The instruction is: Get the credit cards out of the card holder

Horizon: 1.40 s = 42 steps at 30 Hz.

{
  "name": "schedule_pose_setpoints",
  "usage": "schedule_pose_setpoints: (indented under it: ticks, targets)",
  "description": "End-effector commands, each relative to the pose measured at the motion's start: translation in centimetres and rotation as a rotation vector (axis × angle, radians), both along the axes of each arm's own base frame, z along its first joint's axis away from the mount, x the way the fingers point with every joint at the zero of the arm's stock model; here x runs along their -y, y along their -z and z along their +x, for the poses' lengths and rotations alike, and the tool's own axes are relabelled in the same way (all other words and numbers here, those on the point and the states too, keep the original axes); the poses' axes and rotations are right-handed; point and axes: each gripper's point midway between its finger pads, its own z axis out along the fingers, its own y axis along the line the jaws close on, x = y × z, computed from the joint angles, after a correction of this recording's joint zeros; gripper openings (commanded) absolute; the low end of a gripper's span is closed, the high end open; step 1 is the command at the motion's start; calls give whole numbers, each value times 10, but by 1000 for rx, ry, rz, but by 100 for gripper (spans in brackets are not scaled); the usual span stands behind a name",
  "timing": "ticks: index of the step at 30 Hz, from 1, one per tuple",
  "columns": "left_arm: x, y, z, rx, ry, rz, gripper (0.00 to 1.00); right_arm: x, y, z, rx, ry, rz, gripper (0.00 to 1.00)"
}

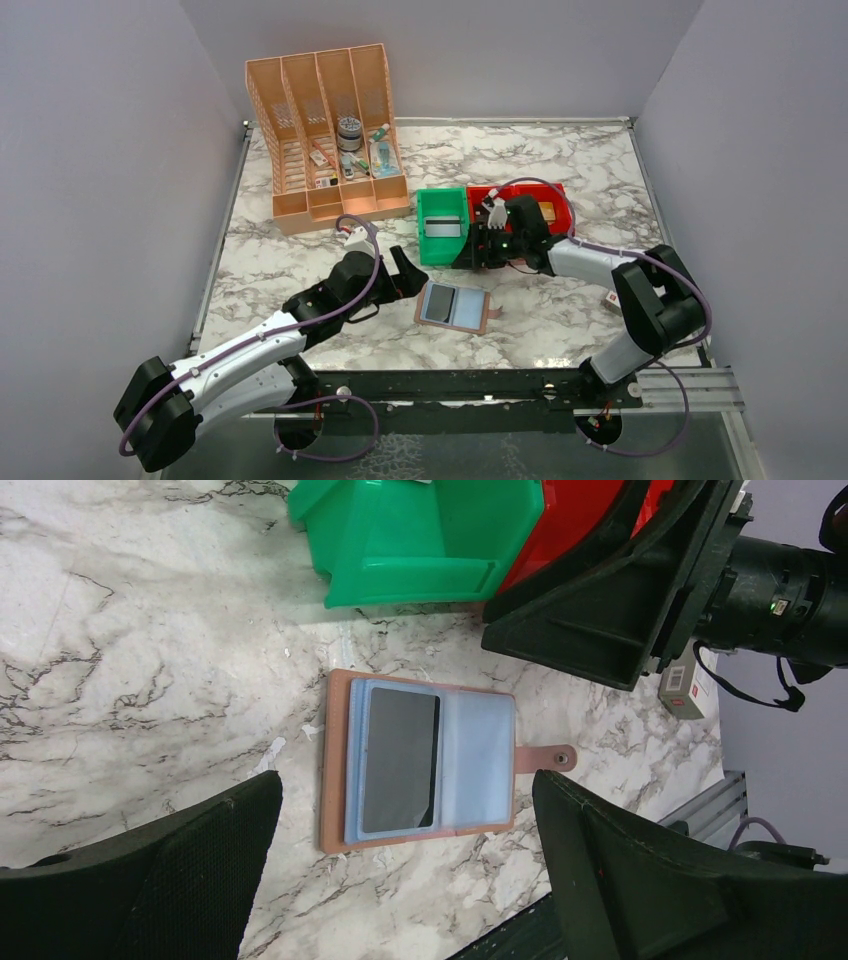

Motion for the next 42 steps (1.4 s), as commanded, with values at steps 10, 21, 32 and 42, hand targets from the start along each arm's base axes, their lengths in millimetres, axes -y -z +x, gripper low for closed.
schedule_pose_setpoints:
  ticks: [10,21,32,42]
  targets:
    - [2,-1,1,-4,5,-3,99,-14,-14,13,60,-32,23,60]
    - [11,12,-2,-50,48,10,97,-7,-24,-27,28,33,119,52]
    - [28,25,-3,-112,104,8,83,-23,-19,-84,-74,55,225,39]
    - [38,30,-5,-137,156,16,70,-30,1,-81,-110,45,196,33]
